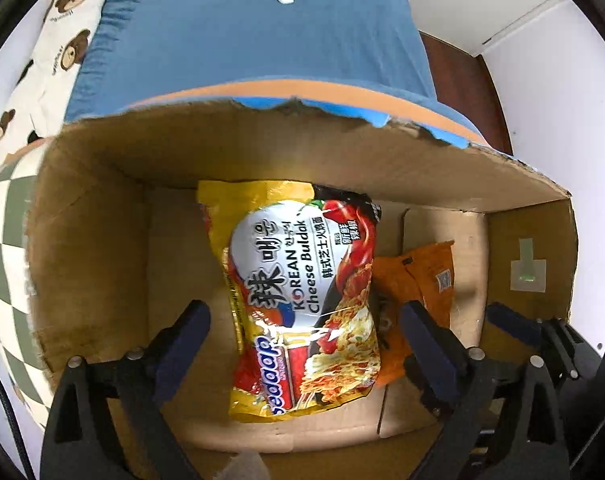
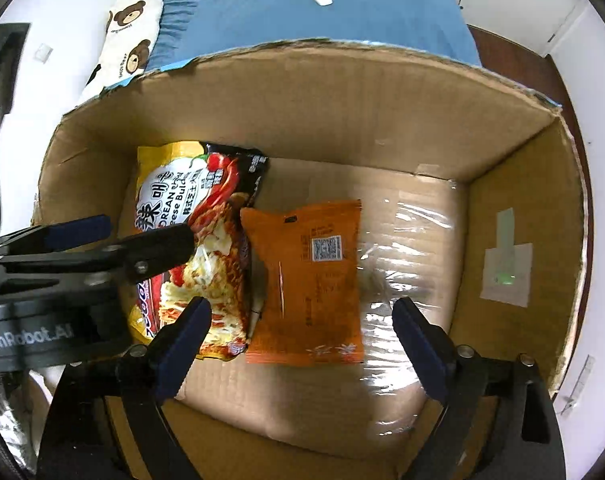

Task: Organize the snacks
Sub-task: 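Carry both packets into the cardboard box and open both tools to release them, then grasp the white bread packet with the left tool while the right tool grasps the red spicy strip packet, then carry both packets into the box and open both tools to release them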

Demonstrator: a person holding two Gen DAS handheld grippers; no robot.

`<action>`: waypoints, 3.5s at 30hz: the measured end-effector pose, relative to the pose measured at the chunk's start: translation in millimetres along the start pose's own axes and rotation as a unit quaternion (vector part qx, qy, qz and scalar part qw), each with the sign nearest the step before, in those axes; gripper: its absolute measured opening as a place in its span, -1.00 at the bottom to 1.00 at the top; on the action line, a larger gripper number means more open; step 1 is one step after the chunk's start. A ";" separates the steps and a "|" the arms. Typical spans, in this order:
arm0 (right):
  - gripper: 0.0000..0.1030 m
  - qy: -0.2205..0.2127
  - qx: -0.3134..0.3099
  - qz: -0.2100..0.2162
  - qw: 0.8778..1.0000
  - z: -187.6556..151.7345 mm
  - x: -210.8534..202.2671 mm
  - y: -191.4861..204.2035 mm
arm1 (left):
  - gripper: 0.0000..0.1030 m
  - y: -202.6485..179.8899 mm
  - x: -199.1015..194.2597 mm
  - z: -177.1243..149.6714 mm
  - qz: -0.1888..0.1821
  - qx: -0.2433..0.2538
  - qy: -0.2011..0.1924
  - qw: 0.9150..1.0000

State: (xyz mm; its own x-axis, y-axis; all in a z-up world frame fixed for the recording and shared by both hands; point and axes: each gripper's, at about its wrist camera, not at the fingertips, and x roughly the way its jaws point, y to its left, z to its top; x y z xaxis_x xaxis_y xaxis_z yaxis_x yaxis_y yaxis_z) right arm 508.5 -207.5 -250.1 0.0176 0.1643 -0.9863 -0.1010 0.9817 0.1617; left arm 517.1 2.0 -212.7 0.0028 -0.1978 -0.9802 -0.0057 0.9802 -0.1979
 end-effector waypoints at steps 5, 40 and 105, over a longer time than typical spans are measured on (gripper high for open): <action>0.85 -0.012 0.011 -0.009 1.000 -12.9 -20.2 1.6 | 0.89 1.1 -23.7 -19.2 0.020 0.001 -0.036 0.999; 0.85 -0.190 0.023 -0.009 0.981 -263.5 -130.1 51.4 | 0.89 41.2 -122.5 -301.5 0.028 -0.065 -0.146 0.987; 0.46 -0.041 0.089 0.000 0.995 -366.4 73.6 95.9 | 0.12 111.6 55.7 -365.5 0.070 -0.086 0.023 0.994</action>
State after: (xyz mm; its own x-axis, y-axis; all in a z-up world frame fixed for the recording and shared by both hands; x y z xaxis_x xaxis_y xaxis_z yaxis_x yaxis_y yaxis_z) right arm 135.6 -136.8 -319.6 0.0998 0.1648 -0.9813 0.0766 0.9820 0.1727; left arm 151.2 98.1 -290.1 -0.0554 -0.0637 -0.9964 -0.1730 0.9835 -0.0533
